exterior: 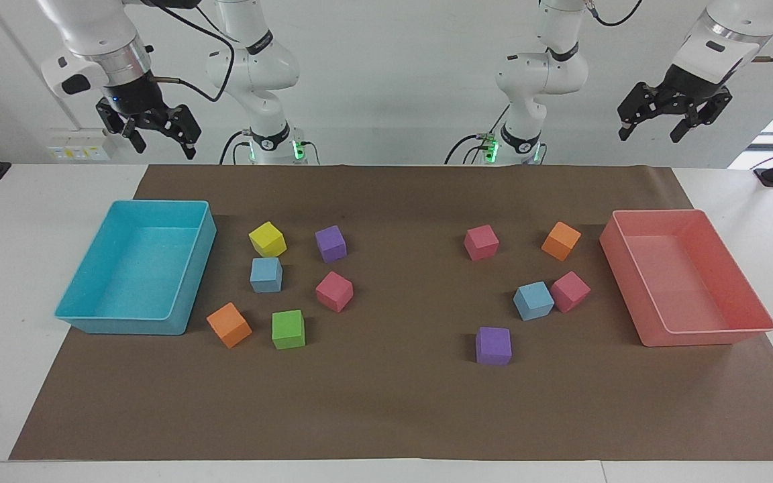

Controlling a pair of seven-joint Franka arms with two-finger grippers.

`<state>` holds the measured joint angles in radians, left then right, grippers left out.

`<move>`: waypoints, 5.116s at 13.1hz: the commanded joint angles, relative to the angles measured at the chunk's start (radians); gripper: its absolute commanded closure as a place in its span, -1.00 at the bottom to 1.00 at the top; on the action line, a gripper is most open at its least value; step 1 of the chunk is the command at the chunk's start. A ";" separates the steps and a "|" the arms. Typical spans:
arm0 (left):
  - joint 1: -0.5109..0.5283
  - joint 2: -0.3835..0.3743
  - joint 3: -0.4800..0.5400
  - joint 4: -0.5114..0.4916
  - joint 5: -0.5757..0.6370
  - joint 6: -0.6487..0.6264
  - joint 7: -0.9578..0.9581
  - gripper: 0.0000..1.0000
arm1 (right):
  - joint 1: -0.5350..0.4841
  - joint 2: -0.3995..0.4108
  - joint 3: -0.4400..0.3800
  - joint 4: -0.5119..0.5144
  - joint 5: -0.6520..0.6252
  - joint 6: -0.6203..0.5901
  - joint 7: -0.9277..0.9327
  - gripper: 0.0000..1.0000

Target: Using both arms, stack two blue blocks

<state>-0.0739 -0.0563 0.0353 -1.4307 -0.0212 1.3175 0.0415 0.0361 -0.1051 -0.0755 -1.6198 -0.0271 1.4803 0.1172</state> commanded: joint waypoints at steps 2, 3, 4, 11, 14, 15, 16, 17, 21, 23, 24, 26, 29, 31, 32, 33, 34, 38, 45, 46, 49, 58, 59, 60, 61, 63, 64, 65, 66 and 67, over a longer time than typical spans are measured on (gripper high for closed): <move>-0.009 -0.016 0.008 -0.010 -0.009 -0.003 -0.002 -1.00 | -0.001 -0.005 0.003 -0.048 0.019 0.053 -0.030 -1.00; -0.010 -0.016 0.008 -0.008 -0.009 -0.001 0.000 -1.00 | 0.002 0.010 0.005 -0.061 0.019 0.075 -0.053 -1.00; -0.012 -0.016 0.006 -0.008 -0.009 -0.001 -0.002 -1.00 | 0.014 0.027 0.014 -0.071 0.021 0.112 -0.083 -1.00; -0.012 -0.016 0.006 -0.010 -0.011 -0.011 -0.003 -1.00 | 0.074 0.149 0.017 -0.166 0.058 0.337 -0.076 -1.00; -0.012 -0.016 0.006 -0.011 -0.011 -0.004 -0.005 -1.00 | 0.099 0.209 0.017 -0.206 0.059 0.437 -0.070 -1.00; -0.012 -0.017 0.006 -0.011 -0.009 -0.004 -0.005 -1.00 | 0.102 0.215 0.017 -0.231 0.061 0.471 -0.068 -1.00; -0.012 -0.017 0.008 -0.011 -0.009 -0.004 -0.006 -1.00 | 0.102 0.217 0.017 -0.264 0.061 0.510 -0.076 -1.00; -0.012 -0.017 0.008 -0.011 -0.009 -0.006 -0.008 -1.00 | 0.100 0.225 0.017 -0.294 0.061 0.538 -0.086 -1.00; -0.012 -0.019 0.006 -0.014 -0.011 -0.007 -0.006 -1.00 | 0.122 0.260 0.017 -0.381 0.098 0.669 -0.085 -1.00; -0.012 -0.019 0.006 -0.017 -0.011 -0.006 -0.006 -1.00 | 0.125 0.275 0.017 -0.400 0.108 0.692 -0.093 -1.00; -0.012 -0.019 0.006 -0.017 -0.011 -0.009 -0.006 -1.00 | 0.127 0.277 0.017 -0.419 0.108 0.716 -0.096 -1.00; -0.014 -0.024 0.006 -0.017 -0.011 -0.011 -0.008 -1.00 | 0.128 0.286 0.017 -0.469 0.110 0.785 -0.142 -1.00; -0.014 -0.024 0.006 -0.019 -0.011 -0.011 -0.006 -1.00 | 0.130 0.330 0.017 -0.483 0.110 0.850 -0.149 -1.00; -0.014 -0.024 0.006 -0.019 -0.011 -0.009 -0.006 -1.00 | 0.137 0.337 0.017 -0.483 0.110 0.853 -0.152 -1.00; -0.014 -0.024 0.006 -0.019 -0.011 -0.011 -0.006 -1.00 | 0.137 0.335 0.017 -0.485 0.110 0.848 -0.152 -1.00; -0.014 -0.024 0.006 -0.019 -0.011 -0.011 -0.006 -1.00 | 0.137 0.335 0.017 -0.485 0.110 0.841 -0.152 -1.00; -0.014 -0.025 0.006 -0.019 -0.011 -0.011 -0.006 -1.00 | 0.140 0.334 0.017 -0.485 0.110 0.836 -0.152 -1.00; -0.014 -0.025 0.006 -0.019 -0.011 -0.011 -0.005 -1.00 | 0.146 0.326 0.017 -0.483 0.110 0.792 -0.157 -1.00; -0.014 -0.025 0.006 -0.020 -0.011 -0.012 -0.005 -1.00 | 0.136 0.331 0.017 -0.471 0.108 0.779 -0.188 0.96; -0.014 -0.025 0.006 -0.019 -0.011 -0.011 -0.005 -1.00 | 0.137 0.331 0.017 -0.468 0.108 0.779 -0.182 1.00; -0.014 -0.025 0.006 -0.020 -0.011 -0.012 -0.002 -1.00 | 0.139 0.321 0.017 -0.389 0.111 0.680 -0.171 1.00; -0.012 -0.025 0.006 -0.019 -0.011 -0.012 0.009 -1.00 | 0.252 0.277 0.033 -0.207 0.110 0.482 0.160 1.00; -0.012 -0.025 0.006 -0.019 -0.011 -0.012 0.011 -1.00 | 0.260 0.281 0.033 -0.207 0.110 0.485 0.170 1.00; -0.012 -0.025 0.006 -0.019 -0.011 -0.012 0.011 -1.00 | 0.271 0.281 0.034 -0.207 0.110 0.485 0.170 1.00; -0.012 -0.025 0.006 -0.019 -0.011 -0.012 0.011 -1.00 | 0.289 0.281 0.034 -0.207 0.113 0.491 0.170 1.00; -0.012 -0.025 0.006 -0.019 -0.011 -0.011 0.011 -1.00 | 0.295 0.285 0.045 -0.200 0.153 0.503 0.167 1.00; -0.012 -0.024 0.006 -0.019 -0.011 -0.012 0.009 -1.00 | 0.301 0.285 0.055 -0.184 0.195 0.527 0.170 1.00; -0.012 -0.024 0.006 -0.019 -0.011 -0.012 0.008 -1.00 | 0.309 0.291 0.057 -0.175 0.187 0.522 0.171 1.00; -0.012 -0.024 0.006 -0.019 -0.009 -0.011 0.006 -1.00 | 0.332 0.300 0.057 -0.169 0.184 0.528 0.171 1.00; -0.012 -0.024 0.006 -0.019 -0.011 -0.011 0.006 -1.00 | 0.361 0.312 0.057 -0.163 0.181 0.529 0.174 1.00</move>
<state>-0.0741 -0.0602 0.0327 -1.4314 -0.0228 1.3164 0.0419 0.3594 0.1705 -0.0207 -1.8165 0.1377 2.0001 0.2754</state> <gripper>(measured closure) 0.000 0.419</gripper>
